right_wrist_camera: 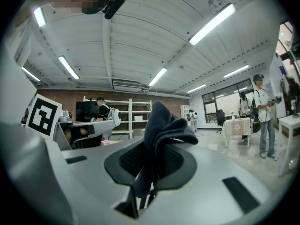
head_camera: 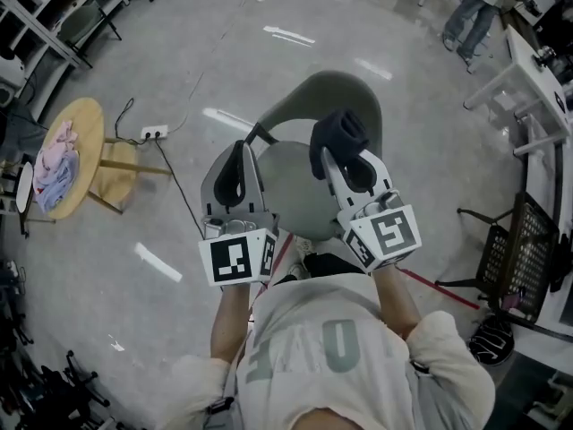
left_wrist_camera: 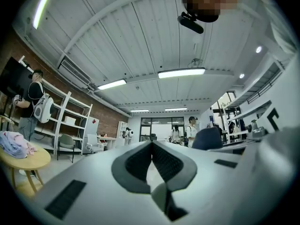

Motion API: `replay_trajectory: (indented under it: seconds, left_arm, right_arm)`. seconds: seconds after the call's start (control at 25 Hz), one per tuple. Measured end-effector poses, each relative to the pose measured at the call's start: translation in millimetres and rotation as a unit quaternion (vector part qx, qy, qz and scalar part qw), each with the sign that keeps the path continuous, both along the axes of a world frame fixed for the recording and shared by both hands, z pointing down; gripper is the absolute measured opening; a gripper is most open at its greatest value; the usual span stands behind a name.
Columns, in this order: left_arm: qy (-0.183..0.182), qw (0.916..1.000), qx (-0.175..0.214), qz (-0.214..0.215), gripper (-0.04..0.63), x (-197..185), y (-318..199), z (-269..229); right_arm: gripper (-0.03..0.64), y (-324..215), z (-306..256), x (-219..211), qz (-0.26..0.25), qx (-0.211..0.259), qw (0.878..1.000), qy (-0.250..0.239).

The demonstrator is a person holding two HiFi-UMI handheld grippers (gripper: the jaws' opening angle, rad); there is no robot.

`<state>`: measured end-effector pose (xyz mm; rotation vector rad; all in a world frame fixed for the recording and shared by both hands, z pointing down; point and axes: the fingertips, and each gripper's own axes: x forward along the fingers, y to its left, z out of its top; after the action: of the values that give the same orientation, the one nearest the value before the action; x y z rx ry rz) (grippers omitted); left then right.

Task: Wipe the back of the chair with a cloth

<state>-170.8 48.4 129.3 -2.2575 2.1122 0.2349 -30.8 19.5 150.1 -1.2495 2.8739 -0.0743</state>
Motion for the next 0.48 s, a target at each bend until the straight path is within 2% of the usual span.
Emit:
replay_trajectory:
  seconds: [0.24,0.48]
  left_arm:
    - [0.004,1.0,0.005,-0.007,0.015,17.8,-45.0,-3.7]
    - [0.004,0.9999,0.002,0.013,0.015,23.0,-80.6,-2.9]
  right_arm:
    - [0.058,-43.7,1.9,14.8,-0.011,-0.004,1.0,-0.012]
    - [0.058,-71.4,2.3,17.7,0.007,-0.01,1.0,-0.022]
